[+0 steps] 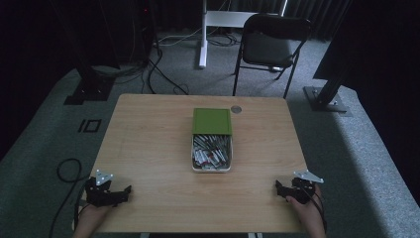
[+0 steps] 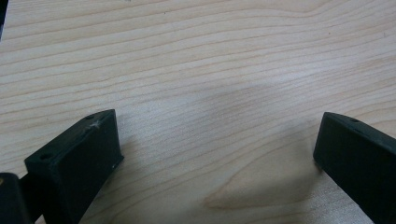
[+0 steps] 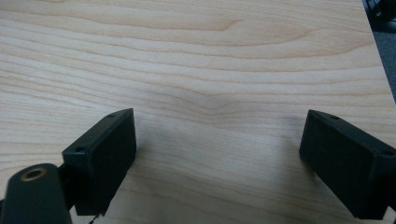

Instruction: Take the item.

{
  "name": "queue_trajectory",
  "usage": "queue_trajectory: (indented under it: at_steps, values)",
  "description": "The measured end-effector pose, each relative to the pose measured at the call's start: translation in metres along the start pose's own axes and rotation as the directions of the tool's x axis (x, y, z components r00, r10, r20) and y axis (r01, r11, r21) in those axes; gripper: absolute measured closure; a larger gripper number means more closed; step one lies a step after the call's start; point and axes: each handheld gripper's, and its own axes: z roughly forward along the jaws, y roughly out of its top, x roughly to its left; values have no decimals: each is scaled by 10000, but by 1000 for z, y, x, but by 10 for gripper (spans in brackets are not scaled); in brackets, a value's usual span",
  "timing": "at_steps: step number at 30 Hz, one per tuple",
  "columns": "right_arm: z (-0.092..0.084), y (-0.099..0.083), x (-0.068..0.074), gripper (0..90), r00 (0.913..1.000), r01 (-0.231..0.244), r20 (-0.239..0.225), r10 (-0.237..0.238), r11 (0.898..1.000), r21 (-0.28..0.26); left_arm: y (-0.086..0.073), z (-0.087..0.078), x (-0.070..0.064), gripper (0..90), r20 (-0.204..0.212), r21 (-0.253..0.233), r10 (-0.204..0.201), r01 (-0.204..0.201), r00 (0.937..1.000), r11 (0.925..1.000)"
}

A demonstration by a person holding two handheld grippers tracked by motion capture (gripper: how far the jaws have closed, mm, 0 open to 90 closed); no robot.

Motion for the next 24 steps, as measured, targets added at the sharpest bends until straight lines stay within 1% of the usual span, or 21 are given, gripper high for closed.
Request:
queue_trajectory:
  at_steps: [8, 11, 14, 15, 19, 24]
  values:
    - [0, 0, 1, 111, 10000, 2, -8, -2, 10000, -7, 0, 0, 0, 14, 1, 0, 0, 0, 10000, 10000]
    - [-1, 0, 2, 133, 10000, 2, 2, -2, 10000, -37, 0, 0, 0, 14, 0, 1, -1, 1, 10000, 10000]
    - [0, 0, 2, 135, 9999, 84, -114, -85, 9999, -74, 0, 0, 0, 14, 0, 1, -1, 1, 10000, 10000]
    - [0, 1, 2, 135, 9999, 22, -132, -24, 10000, -95, 0, 0, 0, 14, -1, 0, -1, 1, 10000, 10000]
    - [1, 3, 5, 138, 9997, 88, -207, -88, 10000, -19, 0, 0, 0, 14, 0, 2, 1, -1, 10000, 10000]
    - [0, 10, 9, 138, 9997, 106, -201, -109, 9998, -151, 0, 0, 0, 14, 1, 1, -4, 4, 10000, 10000]
